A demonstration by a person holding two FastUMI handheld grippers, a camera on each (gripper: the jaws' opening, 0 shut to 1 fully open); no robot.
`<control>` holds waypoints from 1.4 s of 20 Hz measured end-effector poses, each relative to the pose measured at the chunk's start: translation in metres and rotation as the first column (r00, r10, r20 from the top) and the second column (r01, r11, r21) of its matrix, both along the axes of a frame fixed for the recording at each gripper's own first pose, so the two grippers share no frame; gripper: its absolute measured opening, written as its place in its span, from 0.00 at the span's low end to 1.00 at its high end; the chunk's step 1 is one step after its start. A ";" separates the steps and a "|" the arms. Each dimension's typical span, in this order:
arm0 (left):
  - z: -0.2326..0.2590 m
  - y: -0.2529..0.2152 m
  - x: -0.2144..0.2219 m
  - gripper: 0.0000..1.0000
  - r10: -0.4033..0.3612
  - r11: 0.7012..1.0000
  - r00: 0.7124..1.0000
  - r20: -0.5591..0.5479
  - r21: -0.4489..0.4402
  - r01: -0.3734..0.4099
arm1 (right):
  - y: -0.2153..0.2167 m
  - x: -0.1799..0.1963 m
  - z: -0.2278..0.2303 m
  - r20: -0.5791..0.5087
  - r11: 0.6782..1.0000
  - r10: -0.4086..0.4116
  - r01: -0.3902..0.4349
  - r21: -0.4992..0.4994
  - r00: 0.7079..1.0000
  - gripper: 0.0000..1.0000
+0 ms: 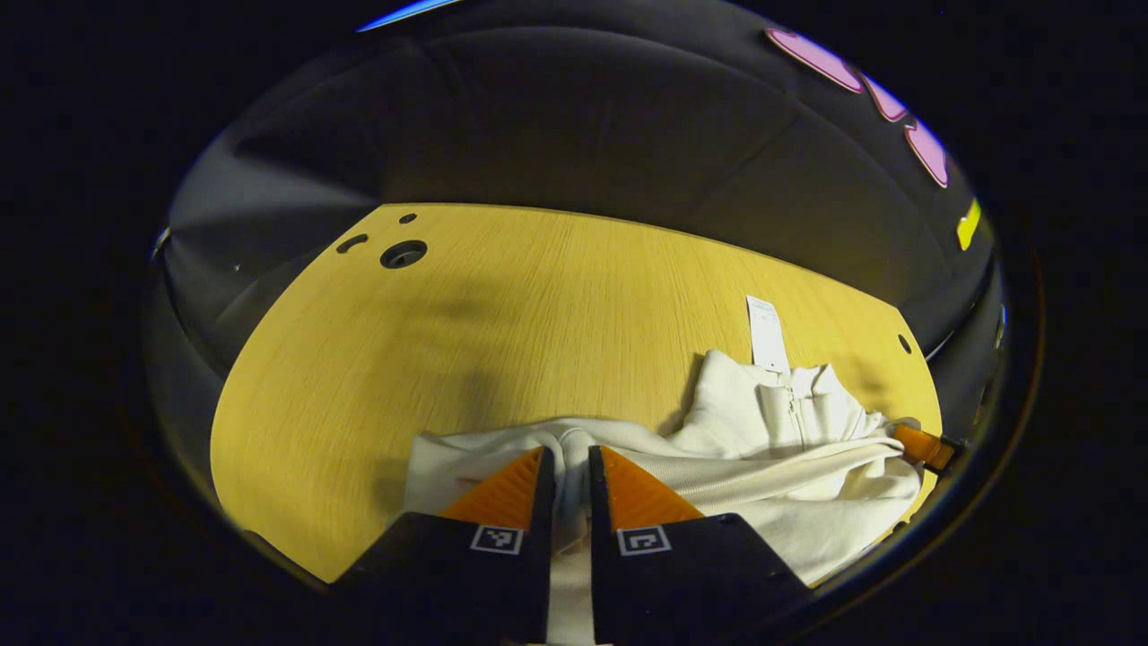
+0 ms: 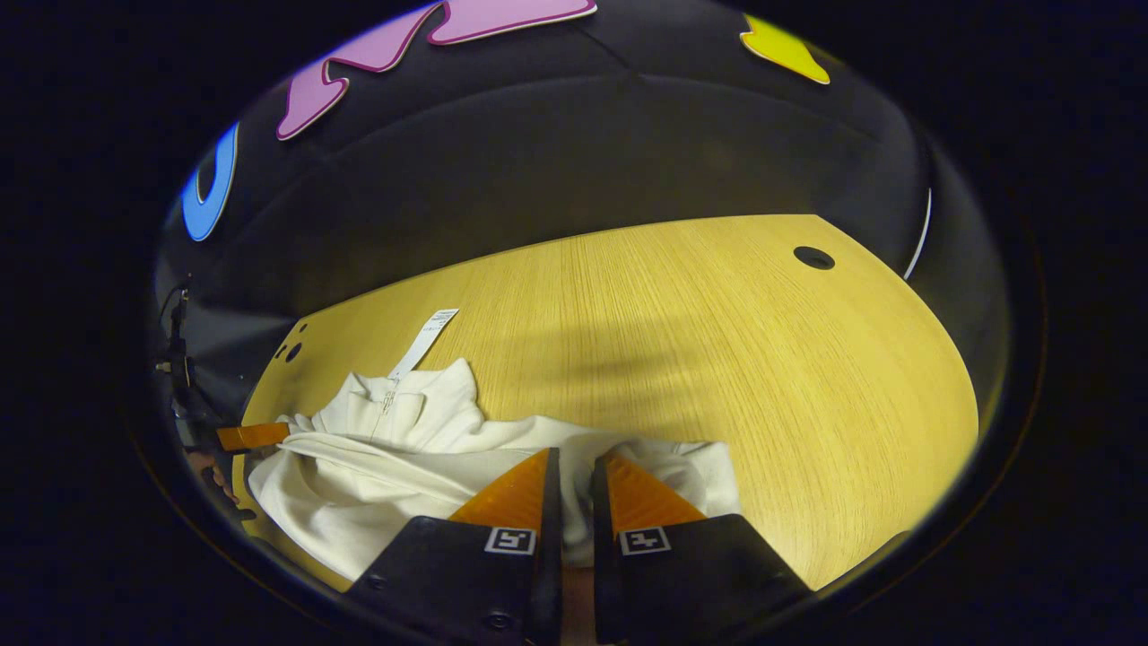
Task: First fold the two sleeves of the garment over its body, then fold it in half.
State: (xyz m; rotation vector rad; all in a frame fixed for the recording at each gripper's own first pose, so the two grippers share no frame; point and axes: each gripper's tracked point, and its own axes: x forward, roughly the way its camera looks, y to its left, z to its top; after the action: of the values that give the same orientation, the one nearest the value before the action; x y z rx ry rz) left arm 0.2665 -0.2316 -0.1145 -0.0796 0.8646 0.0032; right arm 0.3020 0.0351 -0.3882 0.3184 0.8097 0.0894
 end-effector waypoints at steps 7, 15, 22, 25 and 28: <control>0.019 0.002 -0.007 0.63 0.008 0.999 1.000 0.024 0.045 -0.009 | 0.001 -0.010 0.021 0.021 1.000 0.020 -0.020 0.002 1.000 0.76; 0.080 -0.007 -0.031 0.89 -0.043 0.998 0.986 0.159 0.050 0.036 | -0.011 -0.029 0.079 0.122 1.000 0.011 -0.011 0.001 0.992 0.98; 0.133 -0.016 -0.081 0.89 -0.055 0.998 0.971 0.231 0.025 0.051 | -0.009 -0.070 0.139 0.210 0.999 0.030 -0.034 0.017 0.977 0.97; 0.152 -0.023 -0.112 0.89 -0.076 0.997 0.963 0.258 0.022 0.073 | 0.000 -0.092 0.173 0.261 0.998 0.040 -0.053 0.044 0.964 0.97; 0.166 -0.027 -0.143 0.89 -0.088 0.996 0.957 0.276 0.014 0.088 | 0.003 -0.115 0.196 0.290 0.997 0.040 -0.057 0.048 0.956 0.98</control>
State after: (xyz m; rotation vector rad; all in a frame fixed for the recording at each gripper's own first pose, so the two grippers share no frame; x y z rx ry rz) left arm 0.1240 -0.2584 0.0514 -0.0391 0.5879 -0.0889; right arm 0.1875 0.0381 -0.1921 0.3298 0.5246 0.2006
